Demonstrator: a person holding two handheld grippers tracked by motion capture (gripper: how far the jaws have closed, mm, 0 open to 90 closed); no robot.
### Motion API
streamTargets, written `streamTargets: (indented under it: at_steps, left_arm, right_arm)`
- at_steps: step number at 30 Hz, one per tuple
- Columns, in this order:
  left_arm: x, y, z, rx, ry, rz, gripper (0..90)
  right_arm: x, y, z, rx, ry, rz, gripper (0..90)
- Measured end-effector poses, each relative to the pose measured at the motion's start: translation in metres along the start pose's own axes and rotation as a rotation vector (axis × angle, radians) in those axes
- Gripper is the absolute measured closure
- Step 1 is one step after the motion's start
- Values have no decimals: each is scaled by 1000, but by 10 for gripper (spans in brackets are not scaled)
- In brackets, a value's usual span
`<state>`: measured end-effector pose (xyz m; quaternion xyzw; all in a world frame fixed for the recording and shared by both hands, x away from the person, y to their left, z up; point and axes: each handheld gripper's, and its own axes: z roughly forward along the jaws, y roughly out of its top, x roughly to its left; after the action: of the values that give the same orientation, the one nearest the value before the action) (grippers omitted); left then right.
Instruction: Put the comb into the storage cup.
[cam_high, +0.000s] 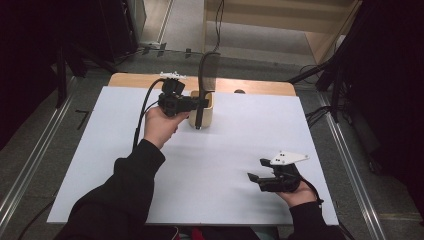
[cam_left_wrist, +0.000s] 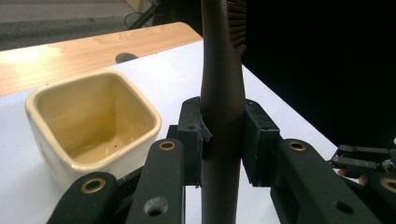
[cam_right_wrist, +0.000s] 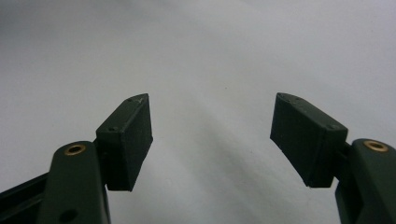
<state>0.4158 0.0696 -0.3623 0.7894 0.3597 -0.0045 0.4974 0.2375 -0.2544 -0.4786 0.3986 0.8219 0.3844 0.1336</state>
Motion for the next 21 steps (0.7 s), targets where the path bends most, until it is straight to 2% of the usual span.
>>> streamTargets:
  at_steps: [3,18,21]
  left_arm:
    - [2,5,1,-14,2,16,724]
    - [8,30,4,-20,43,32,724]
    - [11,35,5,-38,38,32,724]
  right_arm:
    - [1,1,-1,-7,-5,-2,277]
    - [1,2,-1,-16,-6,1,277]
    - [2,3,-2,-24,-5,0,278]
